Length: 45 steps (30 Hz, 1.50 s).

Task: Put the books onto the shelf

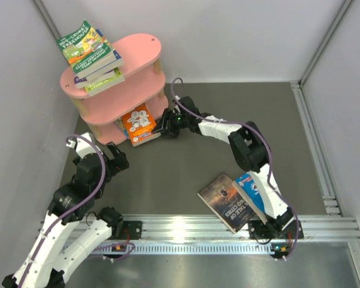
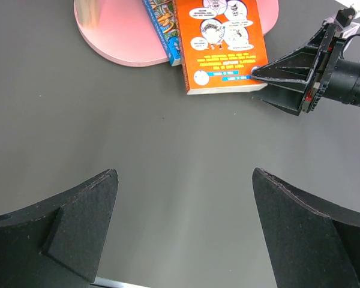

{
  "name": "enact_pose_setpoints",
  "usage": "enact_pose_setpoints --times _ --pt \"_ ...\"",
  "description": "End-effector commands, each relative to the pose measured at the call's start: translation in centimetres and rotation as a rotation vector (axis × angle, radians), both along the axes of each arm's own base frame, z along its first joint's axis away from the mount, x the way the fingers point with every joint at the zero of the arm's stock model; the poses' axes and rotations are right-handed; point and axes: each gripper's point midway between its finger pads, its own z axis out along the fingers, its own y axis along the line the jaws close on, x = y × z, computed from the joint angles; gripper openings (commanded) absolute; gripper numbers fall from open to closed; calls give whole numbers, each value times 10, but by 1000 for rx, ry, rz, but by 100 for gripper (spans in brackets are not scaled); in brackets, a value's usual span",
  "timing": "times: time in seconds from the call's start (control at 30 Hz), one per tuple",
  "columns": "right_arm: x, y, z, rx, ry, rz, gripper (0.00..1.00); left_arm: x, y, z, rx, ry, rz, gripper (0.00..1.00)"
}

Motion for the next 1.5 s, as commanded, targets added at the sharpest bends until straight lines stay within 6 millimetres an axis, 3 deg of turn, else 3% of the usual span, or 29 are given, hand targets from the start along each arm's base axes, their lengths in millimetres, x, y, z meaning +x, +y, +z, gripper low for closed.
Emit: enact_pose_setpoints --times 0.0,0.13,0.3,0.43,0.53,0.57,0.63,0.67,0.7,0.77,0.9,1.2,1.3,1.33,1.37,1.4,1.47 --pt "11 5 50 84 -111 1 52 4 0 10 -4 -52 1 99" --pt "13 9 48 90 -101 0 34 4 1 11 -7 -58 1 99" --pt "17 13 48 99 -96 -6 26 4 0 9 -3 -54 0 99" --pt "24 16 49 105 -96 -23 10 4 0 9 -7 -59 -1 99" --pt "32 20 55 120 -105 -29 9 4 0 9 -8 -60 -3 99" --pt "37 21 66 137 -124 -34 9 4 0 9 -10 -61 -4 99" --pt "42 24 63 135 -122 -36 9 4 0 9 -10 -64 -5 99" --pt "48 27 75 154 -149 -38 9 4 0 9 -9 -62 -5 99" --pt "49 28 63 134 -126 -38 9 4 0 9 -12 -64 -5 99" --pt "56 29 70 141 -136 -43 10 4 0 10 -13 -68 -4 99" --pt "67 33 57 138 -127 -57 13 3 0 10 -14 -69 -4 99" --pt "83 43 52 195 -135 -85 22 4 -1 9 -13 -68 -8 99" --pt "83 45 57 220 -144 -77 34 4 0 9 -12 -70 -7 99" --pt "81 44 53 216 -138 -75 48 4 0 9 -13 -70 -4 99" --pt "79 42 55 225 -142 -67 54 4 0 9 -11 -69 -5 99" --pt "78 40 68 244 -165 -64 59 4 0 8 -13 -69 -4 99" --pt "76 29 63 235 -172 -69 70 4 0 9 -12 -70 -1 99"
